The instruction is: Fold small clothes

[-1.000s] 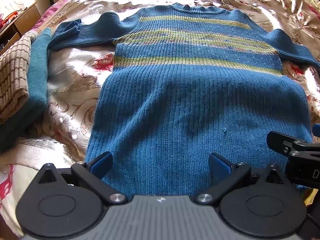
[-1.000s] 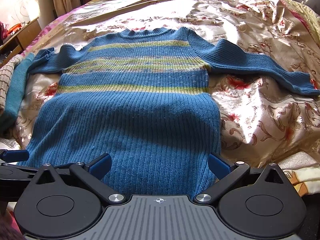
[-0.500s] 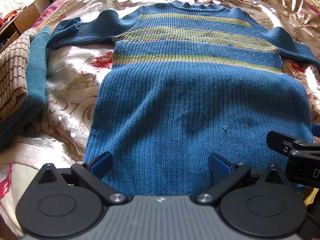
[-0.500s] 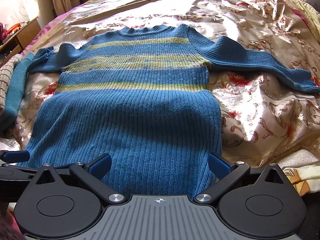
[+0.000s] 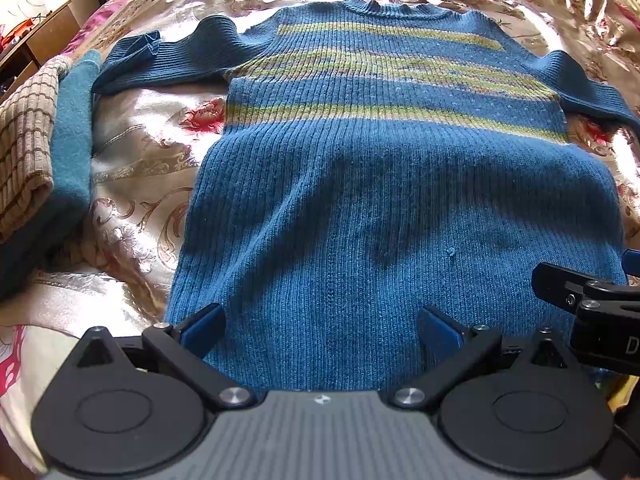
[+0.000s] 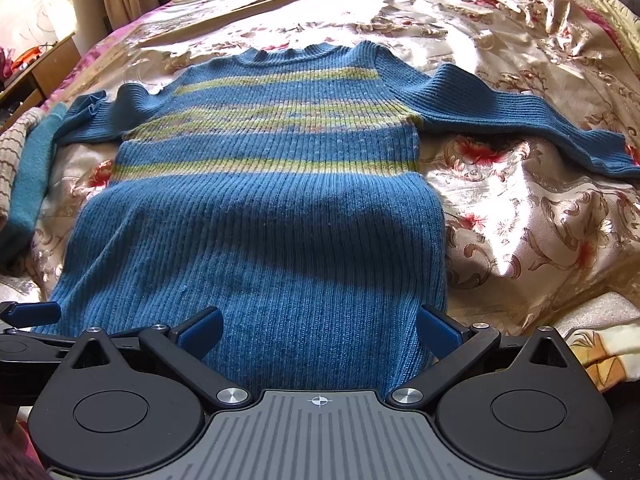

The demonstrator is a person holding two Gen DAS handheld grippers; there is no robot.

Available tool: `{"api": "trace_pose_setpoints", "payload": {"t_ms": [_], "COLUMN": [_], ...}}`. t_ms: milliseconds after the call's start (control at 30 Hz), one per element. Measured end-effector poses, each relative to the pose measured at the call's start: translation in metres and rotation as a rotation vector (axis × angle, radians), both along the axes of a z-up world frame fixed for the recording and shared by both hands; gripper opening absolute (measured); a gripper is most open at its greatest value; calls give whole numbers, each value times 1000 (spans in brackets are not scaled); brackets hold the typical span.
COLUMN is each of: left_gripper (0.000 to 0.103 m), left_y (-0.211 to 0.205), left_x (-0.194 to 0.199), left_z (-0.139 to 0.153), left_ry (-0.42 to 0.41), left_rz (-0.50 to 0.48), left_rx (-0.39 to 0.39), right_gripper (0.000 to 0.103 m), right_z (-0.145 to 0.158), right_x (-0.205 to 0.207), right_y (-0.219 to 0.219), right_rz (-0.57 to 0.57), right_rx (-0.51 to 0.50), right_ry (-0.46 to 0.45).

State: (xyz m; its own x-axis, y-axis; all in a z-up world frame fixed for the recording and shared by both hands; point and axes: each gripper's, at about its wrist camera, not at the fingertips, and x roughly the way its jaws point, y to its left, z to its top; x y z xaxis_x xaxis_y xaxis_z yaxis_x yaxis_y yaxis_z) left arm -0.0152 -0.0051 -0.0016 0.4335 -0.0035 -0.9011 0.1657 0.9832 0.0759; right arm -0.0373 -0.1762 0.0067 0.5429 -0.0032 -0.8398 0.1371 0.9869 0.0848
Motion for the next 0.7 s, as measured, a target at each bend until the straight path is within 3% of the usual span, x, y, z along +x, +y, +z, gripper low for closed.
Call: {"api": "trace_pose_setpoints", "payload": {"t_ms": [700], "left_gripper": [103], "left_y": [-6], "left_x": [6], "left_z": [-1], "left_ry": [7], "left_rz": [-4], "left_rx": [25], "right_gripper": [103], "right_z": [-7], "right_x": [3], "right_y": [-4], "right_rz": [-3], "right_rx": [27], "right_ry": [23]}}
